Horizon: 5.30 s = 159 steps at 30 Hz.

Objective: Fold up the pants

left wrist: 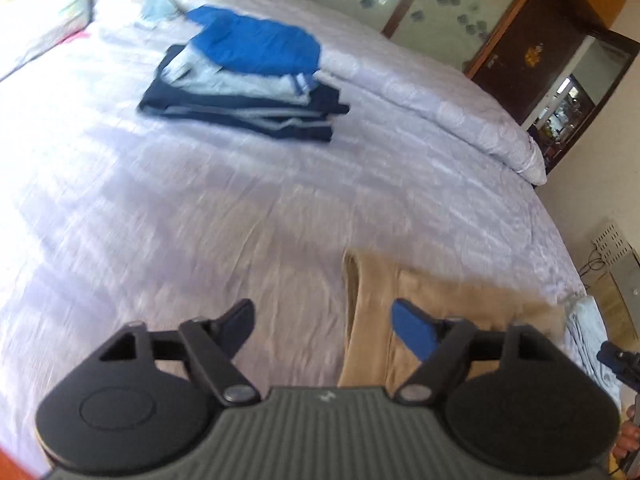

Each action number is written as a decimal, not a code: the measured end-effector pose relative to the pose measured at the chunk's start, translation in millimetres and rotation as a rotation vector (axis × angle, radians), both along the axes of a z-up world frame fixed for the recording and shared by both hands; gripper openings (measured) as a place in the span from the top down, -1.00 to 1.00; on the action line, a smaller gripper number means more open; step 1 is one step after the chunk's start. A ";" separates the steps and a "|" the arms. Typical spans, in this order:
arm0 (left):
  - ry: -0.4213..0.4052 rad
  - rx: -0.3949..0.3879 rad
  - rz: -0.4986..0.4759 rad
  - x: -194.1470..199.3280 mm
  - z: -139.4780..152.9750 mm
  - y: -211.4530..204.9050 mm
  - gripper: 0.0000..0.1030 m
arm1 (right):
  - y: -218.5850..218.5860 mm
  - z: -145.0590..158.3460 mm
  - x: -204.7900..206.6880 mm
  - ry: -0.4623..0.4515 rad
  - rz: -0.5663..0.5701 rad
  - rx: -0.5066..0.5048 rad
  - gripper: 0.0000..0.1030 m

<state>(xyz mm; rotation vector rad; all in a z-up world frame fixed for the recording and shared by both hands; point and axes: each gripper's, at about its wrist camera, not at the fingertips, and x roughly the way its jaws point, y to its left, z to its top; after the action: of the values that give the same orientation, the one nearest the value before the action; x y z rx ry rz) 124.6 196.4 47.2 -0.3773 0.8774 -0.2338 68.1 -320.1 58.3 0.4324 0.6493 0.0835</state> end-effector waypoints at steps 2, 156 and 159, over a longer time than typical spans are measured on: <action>0.015 -0.037 -0.039 30.9 -7.5 -15.7 -0.75 | -1.8 -7.7 29.4 -0.006 -0.035 0.029 -0.37; 0.005 0.048 0.097 96.0 -80.1 -27.9 0.40 | 99.2 -100.0 296.3 0.301 0.222 0.055 0.85; -0.022 0.052 0.126 101.9 -72.7 -25.2 0.41 | 99.0 -79.2 284.3 0.180 0.194 0.021 0.85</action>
<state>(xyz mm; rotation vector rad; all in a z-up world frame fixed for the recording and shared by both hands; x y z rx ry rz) 226.5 171.2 -25.6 -0.3798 0.8331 -0.0983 352.4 -221.1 -20.9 0.3988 0.8672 0.2372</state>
